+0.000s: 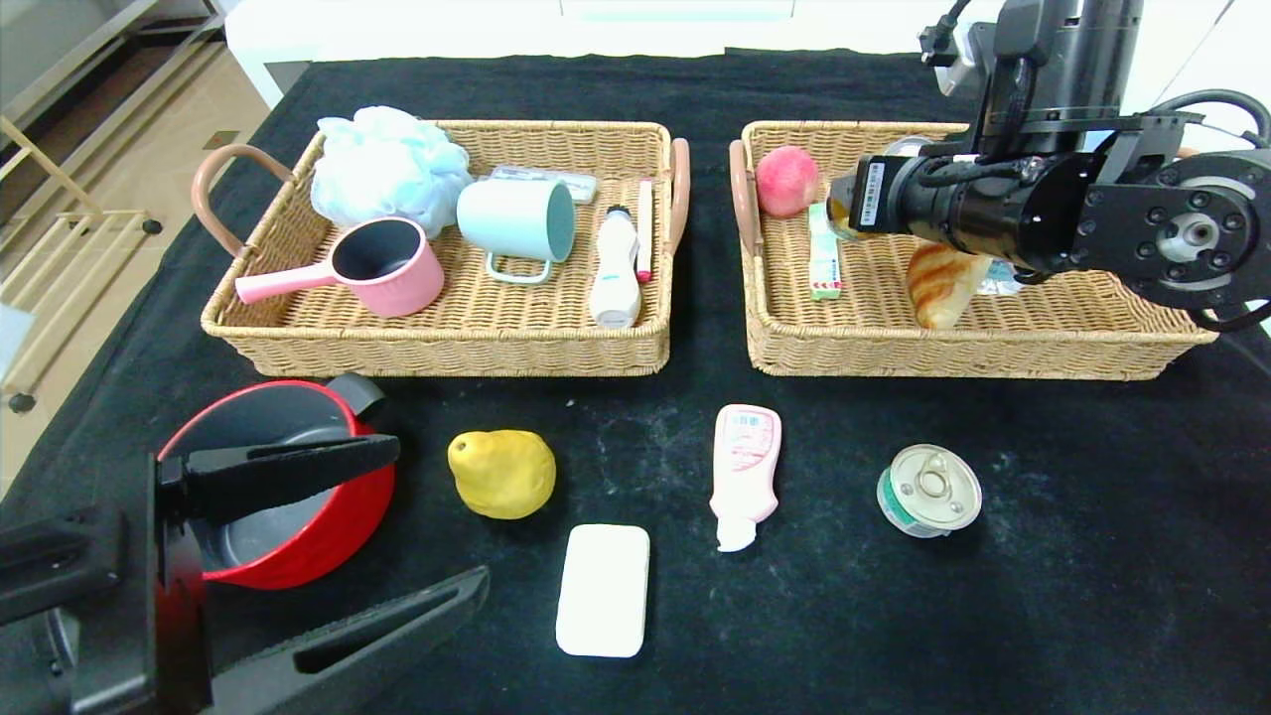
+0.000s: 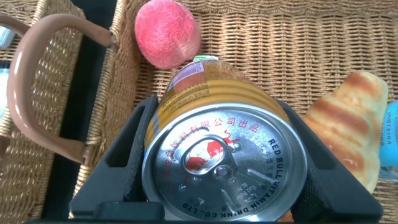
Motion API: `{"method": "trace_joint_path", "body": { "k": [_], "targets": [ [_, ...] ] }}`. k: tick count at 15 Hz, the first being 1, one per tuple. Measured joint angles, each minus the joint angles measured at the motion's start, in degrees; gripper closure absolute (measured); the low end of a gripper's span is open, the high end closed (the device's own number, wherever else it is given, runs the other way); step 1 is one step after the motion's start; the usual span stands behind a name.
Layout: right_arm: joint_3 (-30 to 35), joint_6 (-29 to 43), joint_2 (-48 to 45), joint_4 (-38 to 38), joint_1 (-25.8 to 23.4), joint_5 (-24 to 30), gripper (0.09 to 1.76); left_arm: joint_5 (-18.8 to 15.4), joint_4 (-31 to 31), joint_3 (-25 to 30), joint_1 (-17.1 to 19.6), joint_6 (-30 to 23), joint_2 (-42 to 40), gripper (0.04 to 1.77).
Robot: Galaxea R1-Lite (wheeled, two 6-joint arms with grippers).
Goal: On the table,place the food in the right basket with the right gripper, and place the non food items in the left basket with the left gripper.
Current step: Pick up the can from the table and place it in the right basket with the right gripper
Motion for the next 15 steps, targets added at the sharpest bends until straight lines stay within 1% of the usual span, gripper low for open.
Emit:
{"method": "trace_joint_path", "body": {
  "k": [4,10,15],
  "targets": [
    [0.02,0.02,-0.04,0.22,-0.06,-0.04,0.64,0.00,-0.09,0.15,0.17,0.48,0.07,0.09],
    [0.30,0.13,-0.44,0.41,-0.09,-0.01,0.38,0.00,-0.09,0.17,0.20,0.55,0.18,0.09],
    [0.85,0.06,-0.98,0.73,0.11,0.02,0.27,-0.04,-0.04,0.20,0.20,0.55,0.24,0.09]
  ]
}}
